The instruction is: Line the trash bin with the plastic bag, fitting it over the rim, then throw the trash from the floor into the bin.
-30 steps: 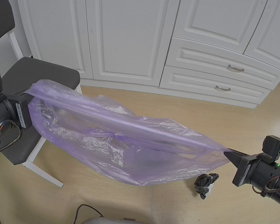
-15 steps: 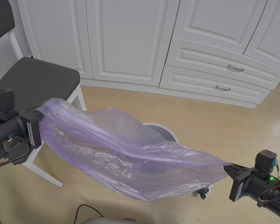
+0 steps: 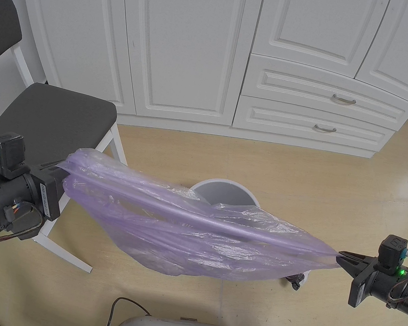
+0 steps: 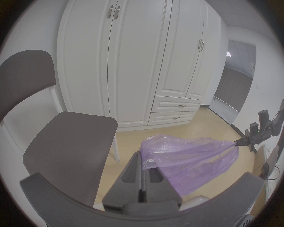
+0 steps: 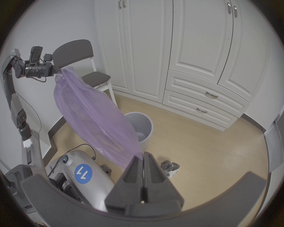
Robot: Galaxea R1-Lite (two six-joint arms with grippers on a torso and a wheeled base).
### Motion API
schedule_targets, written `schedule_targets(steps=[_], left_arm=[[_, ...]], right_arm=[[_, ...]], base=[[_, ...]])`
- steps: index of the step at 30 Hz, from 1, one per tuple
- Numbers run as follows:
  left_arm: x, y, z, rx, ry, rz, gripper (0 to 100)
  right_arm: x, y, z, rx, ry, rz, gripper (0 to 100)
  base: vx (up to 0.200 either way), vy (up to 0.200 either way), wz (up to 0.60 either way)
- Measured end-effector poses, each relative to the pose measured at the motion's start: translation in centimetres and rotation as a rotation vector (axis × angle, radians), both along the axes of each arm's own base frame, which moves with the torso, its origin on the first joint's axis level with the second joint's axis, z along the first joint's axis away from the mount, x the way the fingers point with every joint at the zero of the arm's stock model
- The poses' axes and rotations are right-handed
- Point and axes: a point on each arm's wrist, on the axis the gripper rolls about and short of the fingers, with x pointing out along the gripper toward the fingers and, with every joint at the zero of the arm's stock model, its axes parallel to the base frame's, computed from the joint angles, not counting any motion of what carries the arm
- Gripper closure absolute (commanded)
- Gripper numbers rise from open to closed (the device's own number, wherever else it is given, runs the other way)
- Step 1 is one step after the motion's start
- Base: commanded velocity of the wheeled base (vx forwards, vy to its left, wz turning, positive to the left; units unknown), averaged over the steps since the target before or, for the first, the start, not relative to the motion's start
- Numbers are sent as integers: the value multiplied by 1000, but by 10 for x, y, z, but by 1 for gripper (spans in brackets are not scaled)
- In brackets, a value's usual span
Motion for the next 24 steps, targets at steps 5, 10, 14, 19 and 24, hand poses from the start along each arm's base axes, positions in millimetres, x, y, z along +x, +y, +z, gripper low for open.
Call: schedule_targets(steps=[5,10,14,19,24], left_arm=[[0,1,-1,18,-2,3,100],[0,2,-1,30,-9,4,100],[1,1,0,31,-12,5,100],[1,1,0,31,-12,7,100],[1,2,0,32,-11,11,100]], right_arm=[[-2,-2,0,0,-6,-8,100],[-2,-4,1,-1,-11,-18,100],[-2,-4,2,0,-15,-22,100],[-2,-4,3,1,-17,-26,100],[-1,-5,4,2,-20,-36,100]], base=[[0,0,0],[0,0,0],[0,0,0],[0,0,0],[0,0,0]])
